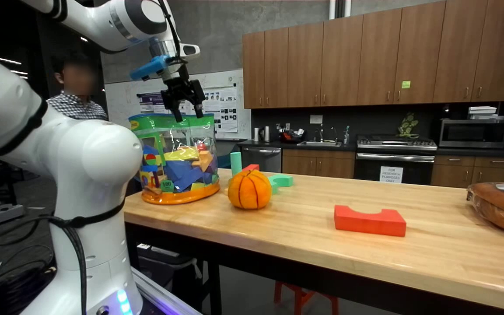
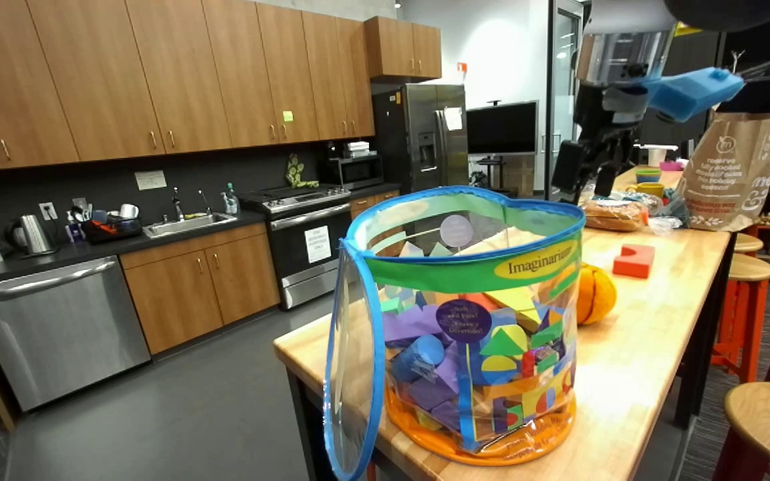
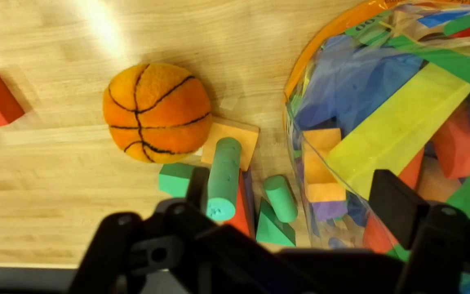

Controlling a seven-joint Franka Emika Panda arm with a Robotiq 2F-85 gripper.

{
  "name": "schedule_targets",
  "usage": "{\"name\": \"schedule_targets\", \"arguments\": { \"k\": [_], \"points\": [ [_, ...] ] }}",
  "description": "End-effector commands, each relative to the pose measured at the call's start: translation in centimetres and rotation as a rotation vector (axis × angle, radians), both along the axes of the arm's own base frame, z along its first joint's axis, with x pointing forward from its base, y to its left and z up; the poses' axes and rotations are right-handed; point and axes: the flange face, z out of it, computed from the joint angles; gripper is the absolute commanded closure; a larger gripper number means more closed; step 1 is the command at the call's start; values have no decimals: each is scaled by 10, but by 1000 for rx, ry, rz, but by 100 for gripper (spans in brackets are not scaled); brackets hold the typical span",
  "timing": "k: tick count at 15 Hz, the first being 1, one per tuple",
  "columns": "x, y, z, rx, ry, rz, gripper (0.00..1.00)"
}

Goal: Remove the yellow block from the toy bag

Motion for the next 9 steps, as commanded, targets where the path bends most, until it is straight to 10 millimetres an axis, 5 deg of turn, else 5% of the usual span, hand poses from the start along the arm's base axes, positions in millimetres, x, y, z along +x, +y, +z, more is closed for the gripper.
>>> {"name": "schedule_targets", "arguments": {
  "k": [1,6,9],
  "points": [
    [-3,5,44,-20,-86,60,0],
    [12,29,92,-20,-233,130,0],
    [5,30,91,-2,-252,119,0]
  ]
}}
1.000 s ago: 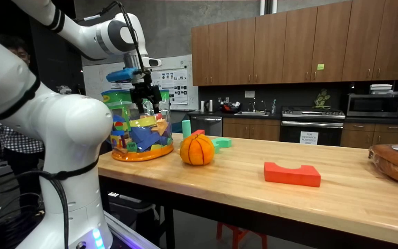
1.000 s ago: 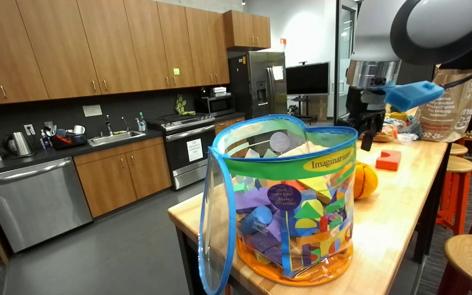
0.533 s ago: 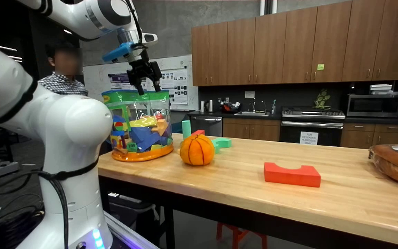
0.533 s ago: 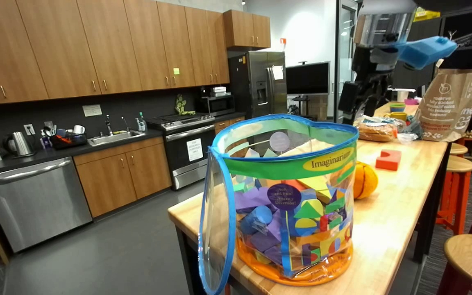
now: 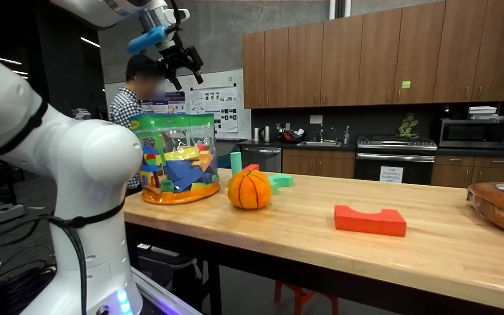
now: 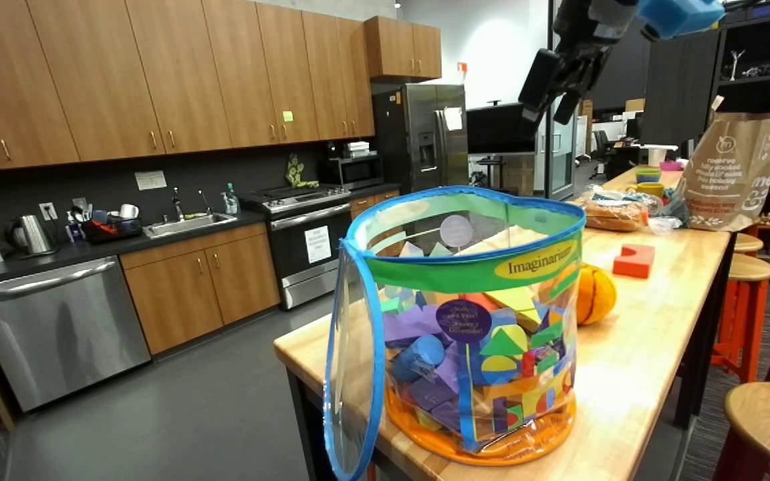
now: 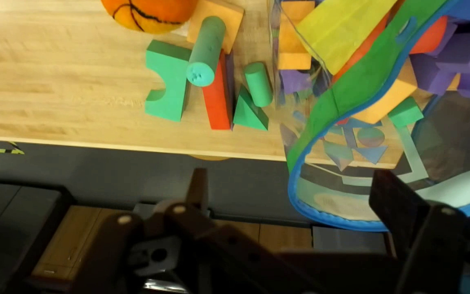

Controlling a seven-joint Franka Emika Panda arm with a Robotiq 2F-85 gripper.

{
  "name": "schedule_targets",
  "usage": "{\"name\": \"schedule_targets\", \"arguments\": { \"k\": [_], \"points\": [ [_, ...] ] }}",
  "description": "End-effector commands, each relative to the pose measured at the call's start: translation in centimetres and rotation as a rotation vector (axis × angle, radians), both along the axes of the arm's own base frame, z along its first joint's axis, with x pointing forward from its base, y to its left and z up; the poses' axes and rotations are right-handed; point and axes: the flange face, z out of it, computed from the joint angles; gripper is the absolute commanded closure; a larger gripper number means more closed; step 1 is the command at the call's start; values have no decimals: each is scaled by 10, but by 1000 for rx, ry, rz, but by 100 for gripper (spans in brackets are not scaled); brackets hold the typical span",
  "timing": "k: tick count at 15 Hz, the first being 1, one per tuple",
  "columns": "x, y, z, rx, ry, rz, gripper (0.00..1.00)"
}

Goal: Remove the yellow block from the toy bag

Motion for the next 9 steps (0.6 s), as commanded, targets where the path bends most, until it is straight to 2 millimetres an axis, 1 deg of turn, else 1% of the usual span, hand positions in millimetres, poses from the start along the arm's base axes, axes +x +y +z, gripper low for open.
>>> {"name": "schedule_targets", "arguments": {
  "k": [1,9],
  "points": [
    [2,3,2,-2,-3,5,0],
    [7,6,1,-3,-1,9,0]
  ]
}}
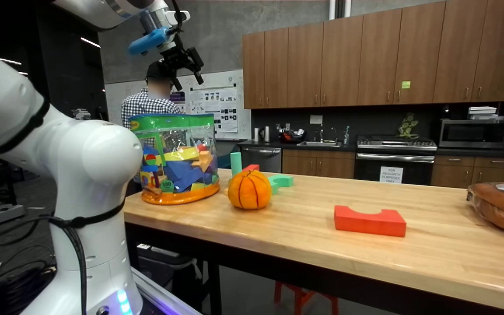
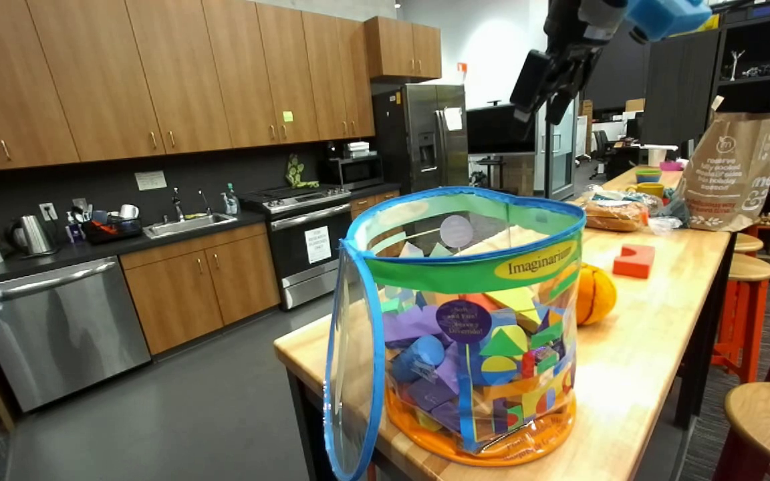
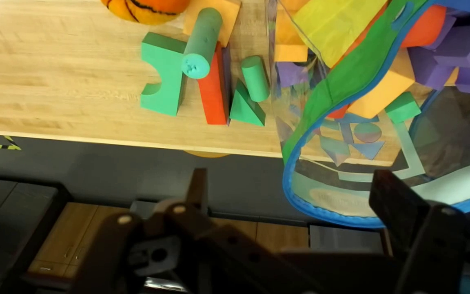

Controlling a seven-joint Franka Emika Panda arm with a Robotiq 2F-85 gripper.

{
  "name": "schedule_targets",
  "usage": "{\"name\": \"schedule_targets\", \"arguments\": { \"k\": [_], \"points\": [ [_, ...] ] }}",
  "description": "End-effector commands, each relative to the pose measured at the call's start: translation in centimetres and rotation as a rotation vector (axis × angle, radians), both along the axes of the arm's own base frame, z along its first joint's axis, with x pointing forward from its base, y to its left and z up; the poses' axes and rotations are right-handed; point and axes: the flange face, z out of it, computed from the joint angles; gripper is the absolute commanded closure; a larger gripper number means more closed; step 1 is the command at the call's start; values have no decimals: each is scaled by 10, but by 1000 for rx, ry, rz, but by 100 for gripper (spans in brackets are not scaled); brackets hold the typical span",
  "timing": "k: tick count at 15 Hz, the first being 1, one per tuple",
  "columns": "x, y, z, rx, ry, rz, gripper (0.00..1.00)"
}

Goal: Remove the yellow block from the toy bag

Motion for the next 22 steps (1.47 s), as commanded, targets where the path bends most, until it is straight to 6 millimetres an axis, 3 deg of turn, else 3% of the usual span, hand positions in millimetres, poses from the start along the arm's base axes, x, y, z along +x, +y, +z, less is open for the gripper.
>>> {"name": "schedule_targets", "arguments": {
  "k": [1,6,11,13,17,20,22],
  "points": [
    [0,0,1,0,1,0,0],
    [0,-3,3,-3,4,-7,0],
    [22,-1,40,-40,-34,3,0],
    [35,14,61,-62,-54,29,0],
    [69,64,88,-67,-41,120,0],
    [93,100,93,-74,13,185,0],
    [104,113,87,-92,107,219,0]
  ]
}}
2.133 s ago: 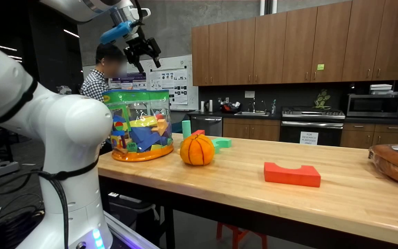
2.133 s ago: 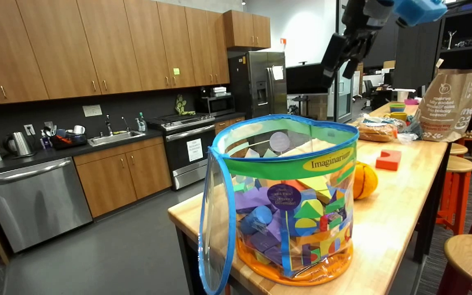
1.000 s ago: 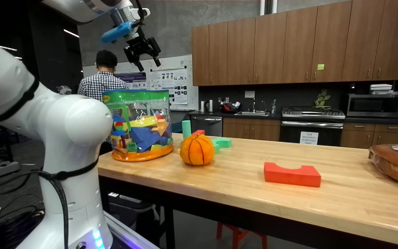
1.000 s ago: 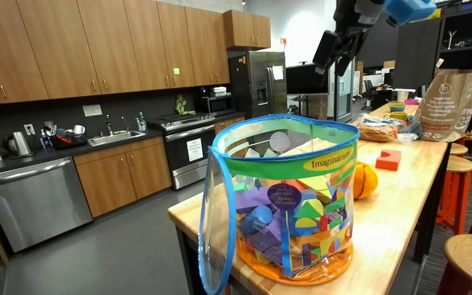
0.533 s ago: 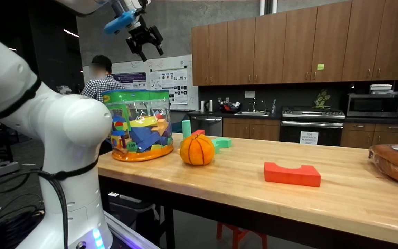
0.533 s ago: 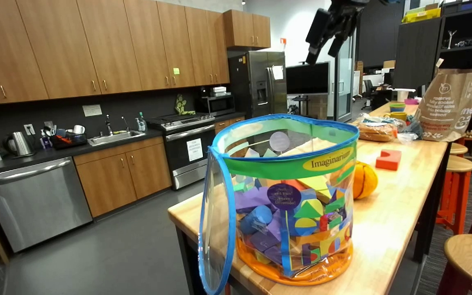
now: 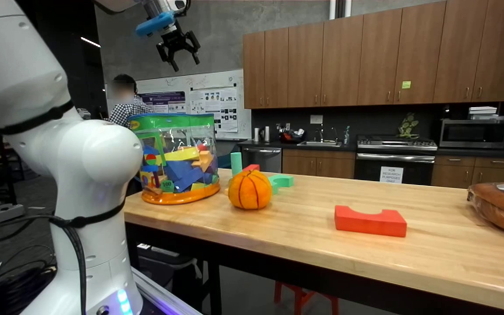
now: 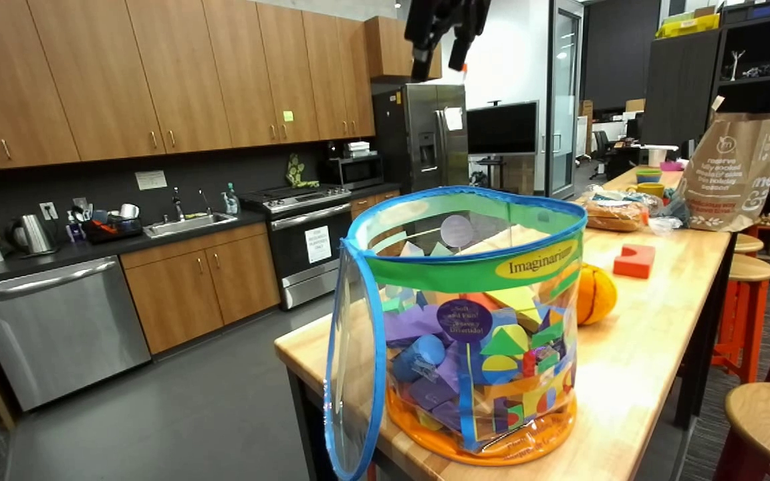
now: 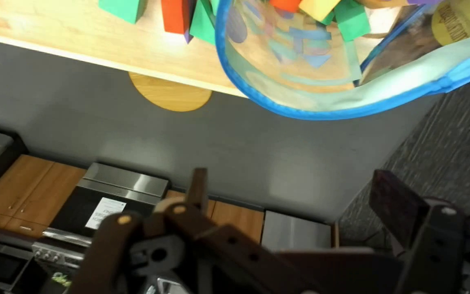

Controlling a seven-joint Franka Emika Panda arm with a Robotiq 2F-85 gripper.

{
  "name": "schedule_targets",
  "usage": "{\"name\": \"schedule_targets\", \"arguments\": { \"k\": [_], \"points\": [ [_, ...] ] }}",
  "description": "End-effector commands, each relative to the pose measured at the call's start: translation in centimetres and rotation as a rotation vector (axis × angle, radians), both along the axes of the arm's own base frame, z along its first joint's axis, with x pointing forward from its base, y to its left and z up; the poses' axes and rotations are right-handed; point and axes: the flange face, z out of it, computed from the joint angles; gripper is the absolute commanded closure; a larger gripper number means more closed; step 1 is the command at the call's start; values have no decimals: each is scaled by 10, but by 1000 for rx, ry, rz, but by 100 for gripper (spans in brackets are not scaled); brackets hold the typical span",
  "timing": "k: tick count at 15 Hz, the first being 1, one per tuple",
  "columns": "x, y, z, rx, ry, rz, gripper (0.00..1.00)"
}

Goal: Remove the yellow block from the toy bag

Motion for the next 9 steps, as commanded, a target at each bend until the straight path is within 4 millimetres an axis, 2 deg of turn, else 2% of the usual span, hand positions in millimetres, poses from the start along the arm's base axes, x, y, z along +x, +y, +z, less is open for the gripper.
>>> {"name": "schedule_targets", "arguments": {
  "k": [1,4,9],
  "points": [
    [28,20,-2,-61,152,49,0],
    [31,12,-10,-86,276,54,0],
    [45,3,-21,-81,359,87,0]
  ]
}}
